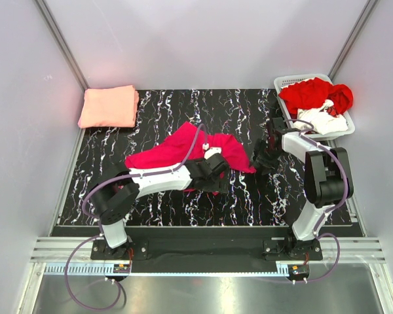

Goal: Fold and stack the t-shirts
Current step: Flatten the tshirt out

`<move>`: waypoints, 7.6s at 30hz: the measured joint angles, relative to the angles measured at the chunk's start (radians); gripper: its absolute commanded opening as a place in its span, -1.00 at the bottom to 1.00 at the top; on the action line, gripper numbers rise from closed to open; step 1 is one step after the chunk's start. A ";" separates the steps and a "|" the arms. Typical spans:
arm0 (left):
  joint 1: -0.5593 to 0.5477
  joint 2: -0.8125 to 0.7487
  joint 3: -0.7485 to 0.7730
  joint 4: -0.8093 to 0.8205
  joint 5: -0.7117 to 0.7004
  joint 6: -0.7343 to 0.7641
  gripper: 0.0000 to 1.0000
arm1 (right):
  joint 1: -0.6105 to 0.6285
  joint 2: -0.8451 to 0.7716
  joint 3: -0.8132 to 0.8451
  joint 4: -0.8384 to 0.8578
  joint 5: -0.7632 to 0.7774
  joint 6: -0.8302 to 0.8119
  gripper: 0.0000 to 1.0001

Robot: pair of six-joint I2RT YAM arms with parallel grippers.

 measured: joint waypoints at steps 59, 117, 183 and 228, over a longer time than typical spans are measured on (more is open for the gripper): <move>0.108 -0.695 0.475 -0.620 -0.363 0.288 -1.00 | 0.000 -0.526 0.538 -0.298 0.166 -0.014 -1.00; -0.294 -0.481 -0.056 0.070 0.209 0.435 0.24 | 0.154 -0.878 0.214 -0.069 0.746 -0.183 -1.00; -0.340 0.188 -0.100 0.648 0.657 -0.125 -1.00 | 0.154 -0.974 0.109 -0.185 0.742 -0.108 -1.00; -0.327 -0.938 0.520 -0.344 -0.735 1.086 -1.00 | 0.158 -1.256 0.311 0.105 0.590 -0.358 -1.00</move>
